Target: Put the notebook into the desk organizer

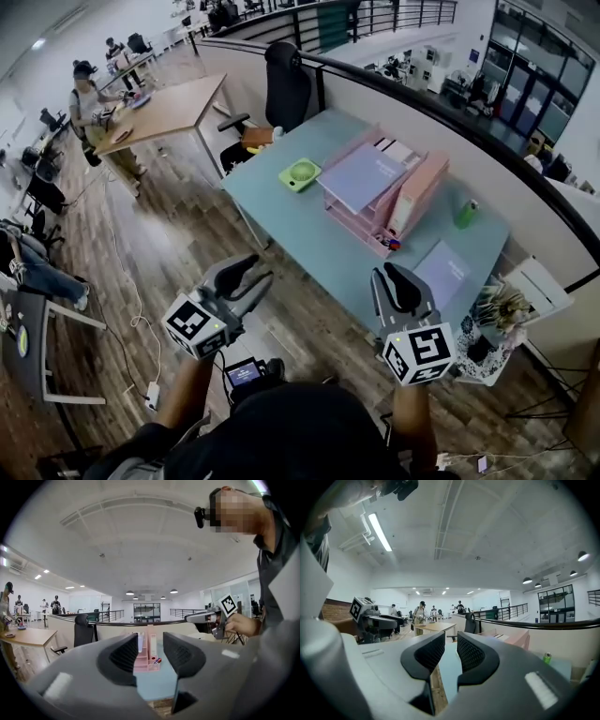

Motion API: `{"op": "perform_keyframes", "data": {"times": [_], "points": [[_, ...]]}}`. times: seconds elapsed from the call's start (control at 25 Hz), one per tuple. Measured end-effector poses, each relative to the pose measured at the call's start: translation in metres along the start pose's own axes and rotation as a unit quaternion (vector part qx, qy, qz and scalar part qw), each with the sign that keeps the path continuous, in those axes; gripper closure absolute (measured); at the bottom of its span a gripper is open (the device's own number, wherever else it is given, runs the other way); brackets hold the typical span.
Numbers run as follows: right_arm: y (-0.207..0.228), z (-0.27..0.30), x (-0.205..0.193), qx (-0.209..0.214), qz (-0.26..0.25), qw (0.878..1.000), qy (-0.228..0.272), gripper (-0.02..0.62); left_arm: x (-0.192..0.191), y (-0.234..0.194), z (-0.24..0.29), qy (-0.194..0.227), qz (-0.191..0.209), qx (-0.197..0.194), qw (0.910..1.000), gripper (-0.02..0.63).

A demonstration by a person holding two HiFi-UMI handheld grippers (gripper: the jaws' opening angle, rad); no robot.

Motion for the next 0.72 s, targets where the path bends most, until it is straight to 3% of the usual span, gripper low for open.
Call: {"op": "perform_keyframes", "data": {"times": [0.12, 0.4, 0.72], "points": [[0.01, 0.001, -0.001, -0.01, 0.003, 1.0, -0.001, 0.534, 0.0, -0.007, 0.013, -0.002, 0.005, -0.006, 1.0, 0.425], [0.026, 0.008, -0.004, -0.049, -0.004, 0.999, -0.012, 0.534, 0.006, -0.023, 0.062, 0.009, 0.005, -0.067, 0.9977, 0.425], [0.038, 0.049, -0.005, -0.121, -0.013, 0.992, -0.026, 0.534, -0.002, -0.092, 0.121, 0.044, -0.015, -0.142, 0.9888, 0.425]]}}
Point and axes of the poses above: the fingertips, and each gripper's own axes: z forward along the fingers, y to its right, x out of its top, the point moved 4 cm from there along -z, backward along the fingers, and after that the axes turned 9 degrees about -x, right-handed, at the moved point
